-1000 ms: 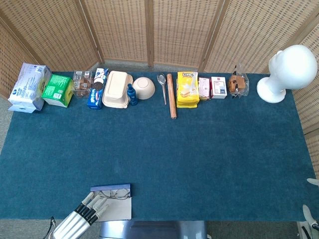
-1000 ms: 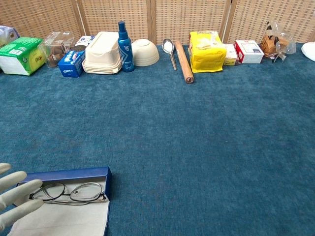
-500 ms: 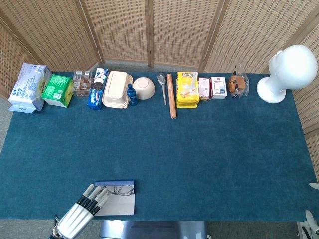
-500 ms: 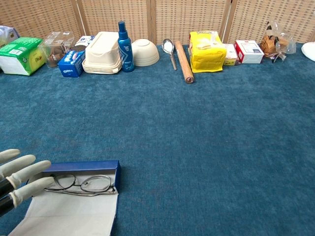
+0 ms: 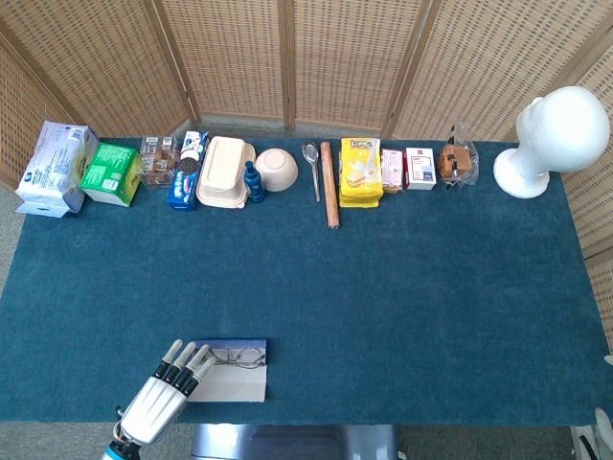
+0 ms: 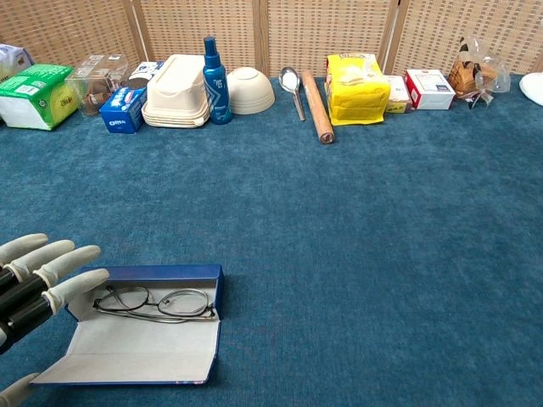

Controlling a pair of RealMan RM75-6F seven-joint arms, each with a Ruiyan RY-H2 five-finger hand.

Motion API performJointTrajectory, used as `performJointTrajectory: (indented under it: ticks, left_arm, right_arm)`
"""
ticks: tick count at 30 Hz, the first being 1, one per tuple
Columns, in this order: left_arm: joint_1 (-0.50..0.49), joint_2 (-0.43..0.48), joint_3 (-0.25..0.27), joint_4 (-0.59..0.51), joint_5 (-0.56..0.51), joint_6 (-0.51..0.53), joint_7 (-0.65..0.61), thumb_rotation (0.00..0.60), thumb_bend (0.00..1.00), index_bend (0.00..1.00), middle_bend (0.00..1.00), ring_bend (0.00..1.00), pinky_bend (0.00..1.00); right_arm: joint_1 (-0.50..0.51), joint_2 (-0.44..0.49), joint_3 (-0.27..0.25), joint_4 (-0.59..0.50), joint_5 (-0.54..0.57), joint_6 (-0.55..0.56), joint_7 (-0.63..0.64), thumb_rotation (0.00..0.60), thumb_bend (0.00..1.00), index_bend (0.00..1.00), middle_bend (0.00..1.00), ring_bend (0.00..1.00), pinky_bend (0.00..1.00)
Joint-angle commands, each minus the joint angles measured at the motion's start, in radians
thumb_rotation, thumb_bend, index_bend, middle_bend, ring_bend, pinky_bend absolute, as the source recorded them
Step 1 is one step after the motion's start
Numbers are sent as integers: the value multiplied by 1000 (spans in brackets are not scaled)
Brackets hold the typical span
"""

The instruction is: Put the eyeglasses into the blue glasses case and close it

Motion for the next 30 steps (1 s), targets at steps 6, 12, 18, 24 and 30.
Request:
performJointTrajectory:
  ticks: [6, 12, 18, 24, 30]
  left_arm:
    - [3, -24, -15, -31, -43, -29, -9, 585, 259, 53, 0, 0, 0]
    - [-13, -33, -41, -99, -72, -54, 4, 587, 261, 74, 0, 0, 0]
    - [-23, -45, -50, -133, -82, -64, 8, 586, 262, 100, 0, 0, 0]
    - [-27, -61, -54, -171, -112, -96, 26, 583, 264, 128, 0, 0, 0]
    - [-28, -61, -64, -218, -166, -135, 36, 586, 266, 210, 0, 0, 0]
  right_arm:
    - [-6, 1, -1, 3, 6, 1, 3, 526, 392, 0, 273, 73, 189]
    - [-8, -2, 1, 10, 12, 1, 10, 524, 391, 0, 273, 73, 189]
    - [-11, -3, 2, 13, 17, 2, 14, 526, 390, 0, 273, 73, 189]
    - [-15, -2, 2, 12, 18, 5, 14, 521, 392, 0, 273, 73, 189]
    - [-19, 0, 2, 7, 19, 6, 11, 525, 390, 0, 273, 73, 189]
